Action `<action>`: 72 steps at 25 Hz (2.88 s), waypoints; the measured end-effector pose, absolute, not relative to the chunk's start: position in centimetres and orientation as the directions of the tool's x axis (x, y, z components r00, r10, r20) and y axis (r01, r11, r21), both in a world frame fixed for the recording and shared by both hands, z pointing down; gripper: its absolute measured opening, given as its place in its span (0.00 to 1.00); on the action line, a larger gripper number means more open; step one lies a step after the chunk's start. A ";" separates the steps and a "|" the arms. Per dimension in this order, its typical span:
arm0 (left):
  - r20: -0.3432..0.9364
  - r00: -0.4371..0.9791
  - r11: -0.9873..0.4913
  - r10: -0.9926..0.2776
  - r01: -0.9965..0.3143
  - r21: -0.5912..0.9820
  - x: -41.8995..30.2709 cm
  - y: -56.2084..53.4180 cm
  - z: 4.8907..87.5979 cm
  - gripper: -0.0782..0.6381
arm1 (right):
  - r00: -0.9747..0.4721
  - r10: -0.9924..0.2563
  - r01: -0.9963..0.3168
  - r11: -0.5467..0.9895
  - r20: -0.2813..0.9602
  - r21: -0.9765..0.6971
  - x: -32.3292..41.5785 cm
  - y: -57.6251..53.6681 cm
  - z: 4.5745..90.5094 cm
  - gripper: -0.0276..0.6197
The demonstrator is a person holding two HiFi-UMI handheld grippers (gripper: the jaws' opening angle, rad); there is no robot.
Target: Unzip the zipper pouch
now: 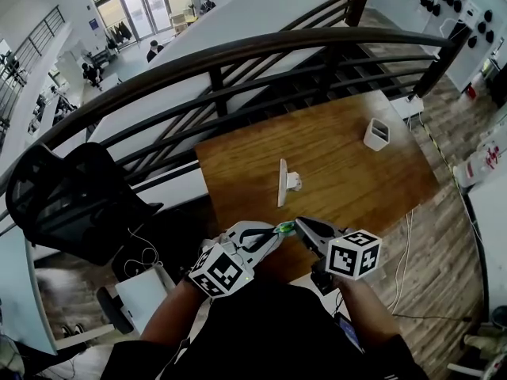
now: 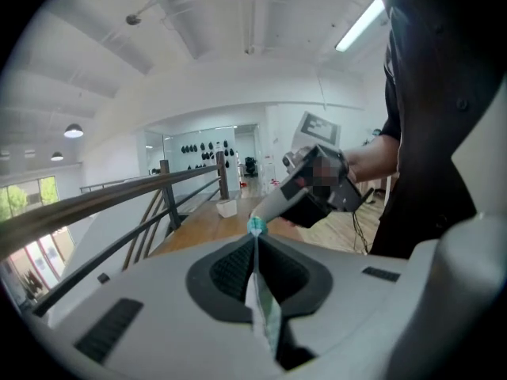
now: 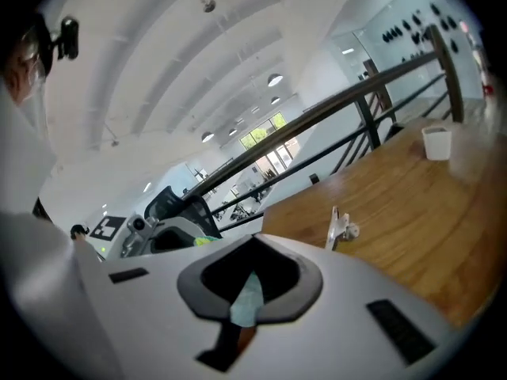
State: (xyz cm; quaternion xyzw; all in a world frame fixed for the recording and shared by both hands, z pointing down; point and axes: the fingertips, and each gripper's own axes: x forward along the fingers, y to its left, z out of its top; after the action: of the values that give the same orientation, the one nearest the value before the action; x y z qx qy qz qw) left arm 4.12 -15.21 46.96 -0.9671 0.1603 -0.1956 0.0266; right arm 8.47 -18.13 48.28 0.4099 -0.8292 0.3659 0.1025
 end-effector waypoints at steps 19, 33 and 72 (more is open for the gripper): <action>0.364 0.866 -0.939 -0.342 -0.334 -0.087 3.0 -16.4 46.7 0.14 | -0.544 -0.667 -0.839 0.447 0.509 -0.312 10.8 -19.3 48.6 0.04; 0.317 0.875 -0.926 -0.365 -0.377 -0.025 2.1 -17.5 45.8 0.14 | -0.463 -0.708 -0.885 0.405 0.533 -0.230 14.1 -20.1 48.8 0.04; 0.299 0.890 -0.926 -0.345 -0.375 0.046 4.0 -18.3 46.1 0.40 | -0.352 -0.811 -0.936 0.317 0.467 -0.154 19.8 -21.4 46.7 0.22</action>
State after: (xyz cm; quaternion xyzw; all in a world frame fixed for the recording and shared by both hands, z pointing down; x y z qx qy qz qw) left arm 3.98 -18.34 46.09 -0.9707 0.1853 -0.1443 -0.0512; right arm 19.80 -21.39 46.67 0.5481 -0.7969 0.2023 0.1537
